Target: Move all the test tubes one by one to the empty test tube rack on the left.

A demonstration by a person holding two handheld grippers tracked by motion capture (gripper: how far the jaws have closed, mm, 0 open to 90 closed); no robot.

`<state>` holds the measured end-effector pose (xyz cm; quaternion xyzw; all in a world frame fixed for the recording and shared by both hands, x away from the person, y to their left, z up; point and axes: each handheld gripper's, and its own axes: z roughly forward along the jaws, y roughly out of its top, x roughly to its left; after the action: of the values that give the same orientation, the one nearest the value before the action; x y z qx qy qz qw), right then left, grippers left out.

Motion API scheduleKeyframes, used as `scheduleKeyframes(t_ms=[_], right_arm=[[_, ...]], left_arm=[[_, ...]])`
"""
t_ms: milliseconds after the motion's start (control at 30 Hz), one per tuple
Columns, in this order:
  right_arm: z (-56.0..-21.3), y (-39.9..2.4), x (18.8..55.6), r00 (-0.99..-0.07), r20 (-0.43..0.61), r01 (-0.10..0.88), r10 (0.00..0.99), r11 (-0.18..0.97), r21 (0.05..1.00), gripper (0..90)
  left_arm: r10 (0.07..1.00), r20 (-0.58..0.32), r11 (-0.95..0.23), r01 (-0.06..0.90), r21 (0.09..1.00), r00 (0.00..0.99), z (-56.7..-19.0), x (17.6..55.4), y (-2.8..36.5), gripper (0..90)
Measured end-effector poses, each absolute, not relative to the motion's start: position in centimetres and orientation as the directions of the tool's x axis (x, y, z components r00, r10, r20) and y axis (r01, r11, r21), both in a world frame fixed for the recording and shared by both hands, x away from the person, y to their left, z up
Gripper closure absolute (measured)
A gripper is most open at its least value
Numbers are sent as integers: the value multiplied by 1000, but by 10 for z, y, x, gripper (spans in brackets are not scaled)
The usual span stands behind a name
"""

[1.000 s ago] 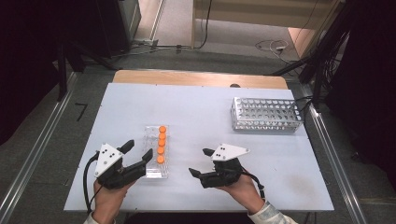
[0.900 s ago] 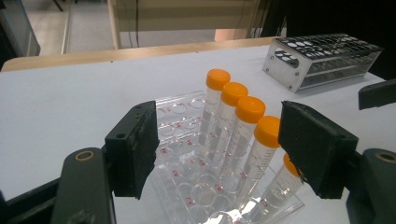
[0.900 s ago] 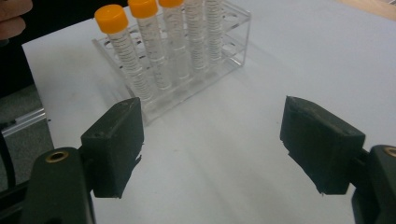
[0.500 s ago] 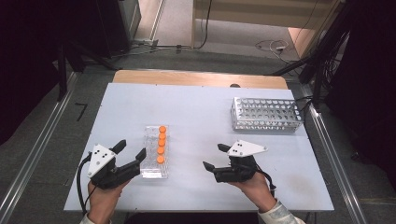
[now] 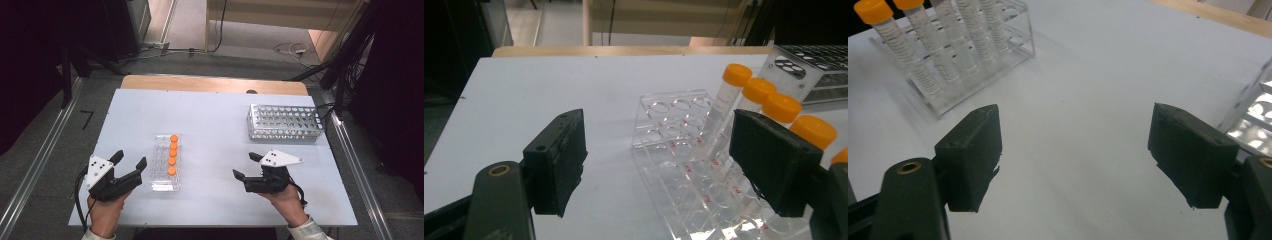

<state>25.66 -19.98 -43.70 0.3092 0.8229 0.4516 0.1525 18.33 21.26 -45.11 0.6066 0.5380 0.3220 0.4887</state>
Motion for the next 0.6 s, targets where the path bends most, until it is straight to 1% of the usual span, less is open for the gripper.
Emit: scheduleKeyframes(t_ms=[300, 600], right_arm=[[-439, -222, 259, -725, 30, 393, 688, 378, 838, 202], [-442, -239, 259, -698, 35, 410, 715, 359, 838, 202]], left_arm=[[969, -135, 49, 375, 926, 205, -459, 184, 216, 209], [972, -132, 46, 392, 919, 195, -465, 184, 221, 209]])
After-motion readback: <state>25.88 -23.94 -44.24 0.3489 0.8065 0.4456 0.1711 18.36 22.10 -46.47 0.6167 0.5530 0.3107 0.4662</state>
